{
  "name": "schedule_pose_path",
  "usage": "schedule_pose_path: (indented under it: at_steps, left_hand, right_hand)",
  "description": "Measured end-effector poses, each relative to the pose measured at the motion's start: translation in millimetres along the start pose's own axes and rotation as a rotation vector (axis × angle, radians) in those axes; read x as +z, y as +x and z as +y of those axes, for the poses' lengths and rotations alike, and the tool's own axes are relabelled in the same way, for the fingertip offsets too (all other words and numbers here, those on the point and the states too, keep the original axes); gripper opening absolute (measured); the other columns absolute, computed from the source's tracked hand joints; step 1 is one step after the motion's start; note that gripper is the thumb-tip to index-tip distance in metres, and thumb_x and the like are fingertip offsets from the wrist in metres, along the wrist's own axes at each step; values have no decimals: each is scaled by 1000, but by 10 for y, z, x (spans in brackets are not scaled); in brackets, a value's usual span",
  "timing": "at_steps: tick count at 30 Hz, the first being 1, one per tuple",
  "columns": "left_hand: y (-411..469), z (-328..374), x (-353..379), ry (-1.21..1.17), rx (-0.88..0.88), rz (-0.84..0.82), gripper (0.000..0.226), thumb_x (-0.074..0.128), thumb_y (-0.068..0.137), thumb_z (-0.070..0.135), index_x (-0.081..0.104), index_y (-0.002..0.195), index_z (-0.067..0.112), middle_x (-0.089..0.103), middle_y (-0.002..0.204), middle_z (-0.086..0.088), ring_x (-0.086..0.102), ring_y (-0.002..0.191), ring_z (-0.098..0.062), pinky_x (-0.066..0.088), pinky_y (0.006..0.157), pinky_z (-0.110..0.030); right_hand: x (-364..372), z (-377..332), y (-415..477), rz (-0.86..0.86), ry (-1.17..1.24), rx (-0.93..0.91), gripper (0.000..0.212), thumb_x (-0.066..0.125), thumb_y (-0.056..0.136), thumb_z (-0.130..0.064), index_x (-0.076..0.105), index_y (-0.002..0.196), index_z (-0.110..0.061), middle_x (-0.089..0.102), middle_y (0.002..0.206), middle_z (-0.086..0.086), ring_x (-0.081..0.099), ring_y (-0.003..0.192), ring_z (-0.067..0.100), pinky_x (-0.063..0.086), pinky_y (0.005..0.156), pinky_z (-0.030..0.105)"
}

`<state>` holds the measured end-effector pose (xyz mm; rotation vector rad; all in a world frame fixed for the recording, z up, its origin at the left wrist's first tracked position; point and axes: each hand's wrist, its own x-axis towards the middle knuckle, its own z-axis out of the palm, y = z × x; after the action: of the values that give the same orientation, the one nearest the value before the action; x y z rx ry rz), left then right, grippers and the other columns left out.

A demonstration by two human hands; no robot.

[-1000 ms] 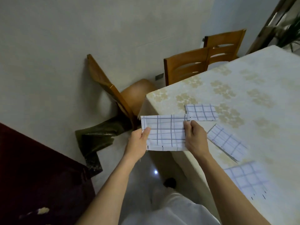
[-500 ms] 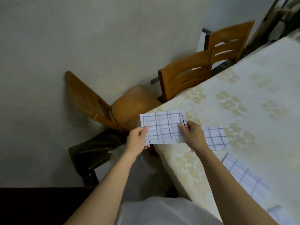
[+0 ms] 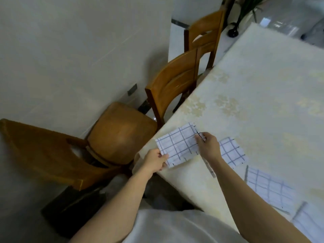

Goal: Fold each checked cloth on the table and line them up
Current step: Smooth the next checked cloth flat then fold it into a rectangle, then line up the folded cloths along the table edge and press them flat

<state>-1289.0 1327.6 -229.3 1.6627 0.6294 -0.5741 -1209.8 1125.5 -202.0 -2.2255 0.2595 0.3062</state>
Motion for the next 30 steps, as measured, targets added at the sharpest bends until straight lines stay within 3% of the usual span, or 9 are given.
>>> schedule_pose_path:
  at_steps: [4,8,11,15,19,22,25,27,30]
  left_hand:
    - [264,-36,-49,-98,-49,-58,17,63,98,16,68,114,15,74,105,-6,73,86,-19,58,61,-25]
    - [384,-109,9,-189,-69,-89,16,63,98,16,66,114,20,72,109,-6,72,95,-24,63,69,-34]
    - [414,-154,61,-223,-89,-74,18,62,99,17,65,115,24,70,112,-6,70,102,-28,64,76,-44]
    - [366,-120,112,-174,-124,-112,13,64,98,24,65,107,33,72,112,-4,72,98,-26,61,84,-49]
    - [309,-49,96,-20,-137,-230,22,60,100,35,68,110,18,76,97,-4,76,81,-20,64,74,-43]
    - [293,-64,33,223,9,-224,31,55,101,44,71,94,18,75,84,0,73,76,-12,63,75,-39]
    - [205,-58,15,353,333,-22,28,54,102,41,64,81,25,67,74,4,64,68,2,53,63,-19]
    - [181,5,56,473,542,104,9,56,101,37,62,98,31,64,98,11,59,90,5,48,74,-14]
    - [347,31,256,688,574,113,57,57,100,38,38,151,20,37,156,-1,35,144,-14,37,115,-29]
  right_hand:
    - [223,5,111,65,165,227,28,68,88,-36,65,102,-11,71,91,7,69,76,21,59,63,35]
    - [444,118,-1,200,332,405,53,74,83,-32,50,125,-11,65,111,8,68,95,26,60,81,49]
    - [589,151,-99,218,497,482,37,72,88,-19,50,115,-9,68,104,12,70,90,27,60,80,48]
    - [703,199,-132,202,330,451,12,70,88,-21,64,95,-15,72,94,8,71,85,24,60,79,48]
    - [696,208,-53,251,149,427,19,71,86,-31,66,94,-14,72,88,6,69,81,23,59,77,47]
    - [633,141,-31,263,130,404,36,70,89,-30,60,118,-10,68,105,4,65,91,18,55,81,36]
    - [548,73,-75,404,57,288,50,66,94,-28,47,137,-11,51,129,7,55,111,19,50,91,33]
    - [515,105,-98,424,-147,70,46,60,97,-28,47,139,-17,45,137,6,47,122,20,47,100,36]
    - [508,157,12,197,-389,-224,47,52,100,-26,43,146,-20,42,150,3,41,135,21,39,111,37]
